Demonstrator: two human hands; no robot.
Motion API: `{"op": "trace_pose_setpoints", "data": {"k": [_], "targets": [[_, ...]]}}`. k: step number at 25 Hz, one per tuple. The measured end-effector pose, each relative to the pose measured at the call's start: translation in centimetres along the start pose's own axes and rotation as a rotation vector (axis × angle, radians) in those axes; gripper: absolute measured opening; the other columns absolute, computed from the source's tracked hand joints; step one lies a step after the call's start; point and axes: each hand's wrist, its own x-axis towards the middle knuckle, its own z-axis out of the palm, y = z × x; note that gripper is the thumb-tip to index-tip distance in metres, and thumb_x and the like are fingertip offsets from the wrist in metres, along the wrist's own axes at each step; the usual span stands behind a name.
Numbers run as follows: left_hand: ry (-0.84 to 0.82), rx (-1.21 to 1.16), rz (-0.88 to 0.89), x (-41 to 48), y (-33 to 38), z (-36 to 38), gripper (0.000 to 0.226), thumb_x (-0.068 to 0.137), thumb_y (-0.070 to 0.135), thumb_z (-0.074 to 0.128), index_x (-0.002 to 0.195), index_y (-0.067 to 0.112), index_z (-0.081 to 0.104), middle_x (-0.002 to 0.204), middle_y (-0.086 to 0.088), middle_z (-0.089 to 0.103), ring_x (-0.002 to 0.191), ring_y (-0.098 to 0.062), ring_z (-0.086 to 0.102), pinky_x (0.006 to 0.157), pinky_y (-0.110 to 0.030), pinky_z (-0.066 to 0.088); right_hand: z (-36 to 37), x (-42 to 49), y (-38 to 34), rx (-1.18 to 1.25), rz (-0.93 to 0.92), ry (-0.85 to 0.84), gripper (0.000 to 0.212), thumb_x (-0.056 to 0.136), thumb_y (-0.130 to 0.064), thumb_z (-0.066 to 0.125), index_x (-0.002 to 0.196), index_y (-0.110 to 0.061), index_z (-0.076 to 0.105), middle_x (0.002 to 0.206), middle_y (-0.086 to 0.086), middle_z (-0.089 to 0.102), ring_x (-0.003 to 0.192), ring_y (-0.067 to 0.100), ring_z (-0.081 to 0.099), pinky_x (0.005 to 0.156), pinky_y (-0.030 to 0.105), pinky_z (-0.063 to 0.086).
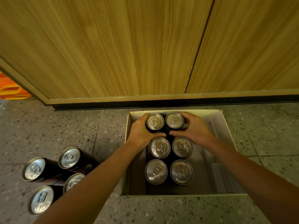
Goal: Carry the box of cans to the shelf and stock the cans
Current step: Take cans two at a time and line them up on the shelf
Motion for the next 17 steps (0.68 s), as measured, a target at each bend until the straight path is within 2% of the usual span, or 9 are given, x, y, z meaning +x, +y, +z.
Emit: {"op": "trace_pose_setpoints", "data": {"k": [4,7,9,14,17], "targets": [[0.037,0.032,0.026,0.0,0.2,0.0,0.067,0.055,0.023,0.087,0.115,0.016,0.058,0.113,0.001,0.065,0.1,-0.002,0.054,0.089,-0.018,0.044,0.0,-0.5,-0.2,0.018,-0.011,0.049,0.061,0.059,-0.025,0.083,0.115,-0.02,0.057,0.109,-0.005,0.065,0.098,0.004,0.057,0.083,0.014,0.045],[0.042,0.031,0.02,-0.1,0.8,-0.8,0.064,0.056,0.022,0.086,0.115,0.017,0.058,0.107,0.006,0.064,0.093,0.002,0.055,0.085,-0.013,0.043,-1.1,-0.7,-1.3,0.035,-0.013,0.099,0.057,0.058,-0.026,0.083,0.11,-0.021,0.06,0.099,-0.014,0.063,0.092,-0.004,0.058,0.079,0.012,0.048],[0.03,-0.012,0.013,-0.2,2.4,-1.9,0.059,0.056,0.022,0.086,0.11,0.02,0.06,0.098,0.012,0.063,0.087,0.007,0.056,0.081,-0.01,0.045,-2.6,-0.6,-2.8,0.082,-0.006,0.115,0.056,0.057,-0.026,0.083,0.108,-0.021,0.062,0.097,-0.012,0.065,0.093,0.0,0.062,0.078,0.02,0.053],[0.036,-0.112,0.0,-0.8,12.1,-7.2,0.049,0.056,0.017,0.086,0.099,0.022,0.063,0.086,0.018,0.064,0.083,0.006,0.059,0.069,-0.006,0.047,-9.5,-1.3,-11.1,0.195,-0.005,0.129,0.047,0.058,-0.019,0.083,0.094,-0.038,0.059,0.093,-0.014,0.066,0.094,0.006,0.064,0.082,0.028,0.053],[0.034,-0.17,-0.001,-1.4,21.4,-12.8,0.05,0.055,0.014,0.086,0.099,0.018,0.064,0.087,0.012,0.067,0.083,0.003,0.061,0.069,-0.006,0.049,-15.8,-2.2,-19.2,0.239,0.012,0.121,0.05,0.06,-0.015,0.081,0.103,-0.028,0.059,0.099,-0.007,0.066,0.098,0.009,0.062,0.083,0.027,0.052]]}}
